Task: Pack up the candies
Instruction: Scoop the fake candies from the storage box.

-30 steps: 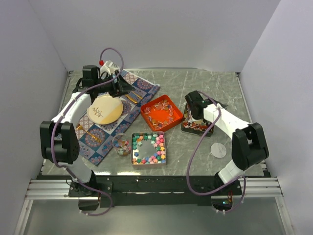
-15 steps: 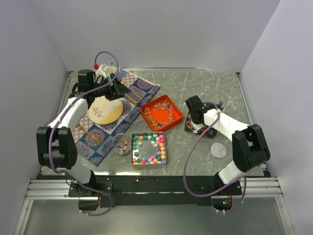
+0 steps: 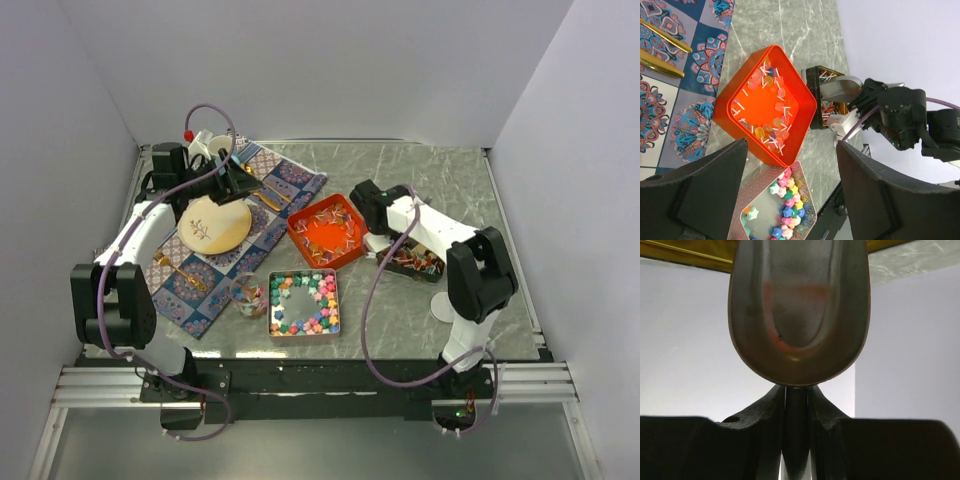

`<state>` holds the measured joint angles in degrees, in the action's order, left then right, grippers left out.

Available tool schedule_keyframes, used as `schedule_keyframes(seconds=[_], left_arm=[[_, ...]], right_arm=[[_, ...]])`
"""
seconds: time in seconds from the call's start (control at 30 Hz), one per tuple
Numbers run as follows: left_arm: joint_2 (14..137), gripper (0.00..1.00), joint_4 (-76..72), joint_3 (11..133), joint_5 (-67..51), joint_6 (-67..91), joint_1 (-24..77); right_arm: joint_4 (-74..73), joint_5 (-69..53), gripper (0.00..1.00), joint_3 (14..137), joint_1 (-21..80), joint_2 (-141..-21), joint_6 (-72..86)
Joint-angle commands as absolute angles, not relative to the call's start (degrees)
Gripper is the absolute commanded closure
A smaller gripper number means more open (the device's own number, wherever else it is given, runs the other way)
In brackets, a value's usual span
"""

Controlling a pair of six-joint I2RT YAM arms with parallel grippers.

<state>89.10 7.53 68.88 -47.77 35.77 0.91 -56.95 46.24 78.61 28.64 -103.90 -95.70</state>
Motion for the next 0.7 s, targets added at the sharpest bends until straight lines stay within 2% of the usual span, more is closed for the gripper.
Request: schedule_keyframes(seconds=[0.0,0.33,0.5,0.67], left_arm=[[88.2,0.22,5.0,69.3,-48.8,36.9,0.7],[89.4,0.22,4.9,70.0,-49.0,37.1,0.7],[89.0,0.22,6.6,69.9,-48.6,35.6,0.7],[89.6,0.23,8.3,69.4,-48.0,34.5,0.7]], right_arm=[[-61.9,39.6,1.0,72.8,28.7,-99.0,-92.4],[-57.0,35.5,1.0,57.7,26.7,-87.7,-94.5],[-57.9,31.8,1.0,64.3,25.6,-97.2,-84.6],[-58.4,25.0,1.0,68.2,25.2,-100.5,-82.3]])
